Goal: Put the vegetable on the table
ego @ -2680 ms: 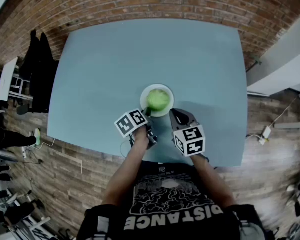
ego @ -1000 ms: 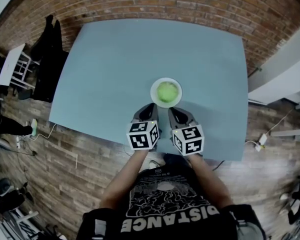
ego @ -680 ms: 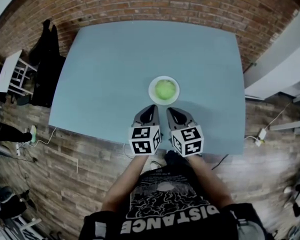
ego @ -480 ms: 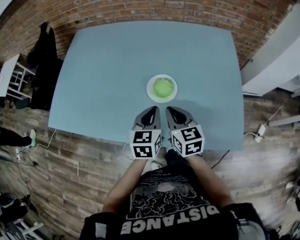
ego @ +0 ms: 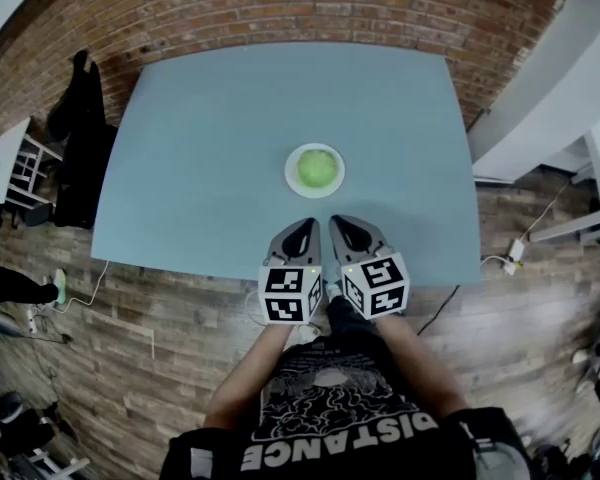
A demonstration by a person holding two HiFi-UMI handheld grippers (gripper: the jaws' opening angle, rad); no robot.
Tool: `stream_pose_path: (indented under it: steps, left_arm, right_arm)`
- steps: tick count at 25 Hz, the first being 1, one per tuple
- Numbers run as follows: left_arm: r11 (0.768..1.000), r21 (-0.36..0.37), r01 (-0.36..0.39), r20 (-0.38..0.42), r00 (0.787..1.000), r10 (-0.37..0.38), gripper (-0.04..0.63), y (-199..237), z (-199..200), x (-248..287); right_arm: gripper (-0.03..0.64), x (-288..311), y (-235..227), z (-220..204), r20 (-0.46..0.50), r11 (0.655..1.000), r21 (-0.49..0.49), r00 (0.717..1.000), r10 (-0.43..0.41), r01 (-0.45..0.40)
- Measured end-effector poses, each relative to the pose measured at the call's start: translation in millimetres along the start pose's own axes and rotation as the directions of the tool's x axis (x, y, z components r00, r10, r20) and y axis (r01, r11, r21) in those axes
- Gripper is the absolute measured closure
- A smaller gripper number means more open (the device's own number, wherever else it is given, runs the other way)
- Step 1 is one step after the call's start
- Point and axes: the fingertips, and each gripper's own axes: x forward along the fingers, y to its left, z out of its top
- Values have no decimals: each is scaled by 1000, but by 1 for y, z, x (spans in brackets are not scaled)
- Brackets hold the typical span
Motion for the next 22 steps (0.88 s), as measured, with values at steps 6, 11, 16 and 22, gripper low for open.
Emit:
stream_pose_path:
  steps: [6, 11, 16, 22]
  left_arm:
    - [1000, 1, 8, -3, 1000, -8, 594, -4, -4, -10]
    - [1000, 12, 15, 0, 1000, -15, 594, -7, -6, -16]
    - [1000, 14, 14, 3, 1000, -14, 594, -6, -6, -21]
    - [999, 28, 16, -7, 1000, -16, 594, -8, -10, -28]
  right_arm:
    - [607, -8, 6, -3, 5, 1000, 0, 1000, -8, 8]
    - [607, -12, 12, -7, 1, 1000, 4, 1000, -10, 10]
    - [607, -15, 16, -7, 5, 1000, -4, 1000, -15, 15]
    - [607, -20, 23, -7, 10, 1000, -8, 1000, -10, 10]
